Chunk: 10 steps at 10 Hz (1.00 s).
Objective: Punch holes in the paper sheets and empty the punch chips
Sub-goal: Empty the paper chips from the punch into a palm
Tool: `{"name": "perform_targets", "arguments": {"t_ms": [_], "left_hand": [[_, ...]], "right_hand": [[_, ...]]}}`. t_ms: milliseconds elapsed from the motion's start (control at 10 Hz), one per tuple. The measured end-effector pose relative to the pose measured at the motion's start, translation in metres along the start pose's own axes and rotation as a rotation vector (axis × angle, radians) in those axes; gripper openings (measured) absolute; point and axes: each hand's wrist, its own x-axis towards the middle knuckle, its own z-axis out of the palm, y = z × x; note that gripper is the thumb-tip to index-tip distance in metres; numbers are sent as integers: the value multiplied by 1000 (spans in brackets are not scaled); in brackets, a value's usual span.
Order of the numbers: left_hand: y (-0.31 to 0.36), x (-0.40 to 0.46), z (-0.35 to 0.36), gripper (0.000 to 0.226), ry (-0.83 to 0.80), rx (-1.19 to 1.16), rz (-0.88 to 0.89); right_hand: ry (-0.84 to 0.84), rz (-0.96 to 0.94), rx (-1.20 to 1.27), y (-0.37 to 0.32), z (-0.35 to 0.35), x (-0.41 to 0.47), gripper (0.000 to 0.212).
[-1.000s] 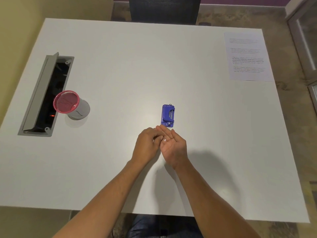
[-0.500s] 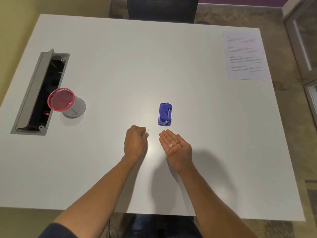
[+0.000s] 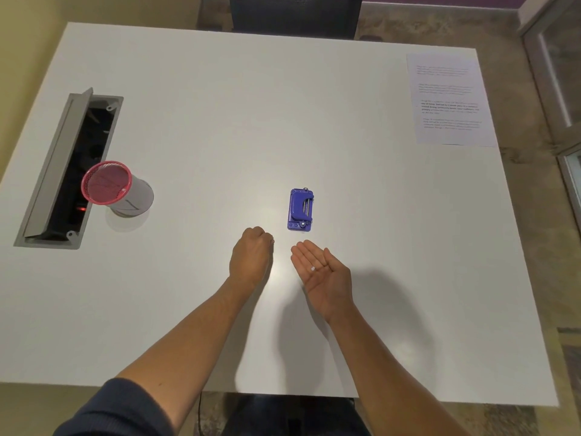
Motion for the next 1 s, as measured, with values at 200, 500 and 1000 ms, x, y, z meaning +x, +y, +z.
{"name": "perform_targets", "arguments": {"t_ms": [200, 500, 1000], "left_hand": [[-2, -1, 7, 15, -16, -25, -3], [28, -15, -15, 13, 58, -488, 10], [43, 0, -26, 15, 77, -666, -101]], "right_hand": [[-7, 2, -2, 0, -1, 0, 38], [-4, -26, 0, 0, -2, 6, 39], [-8, -21, 59, -9, 13, 4, 40]]}}
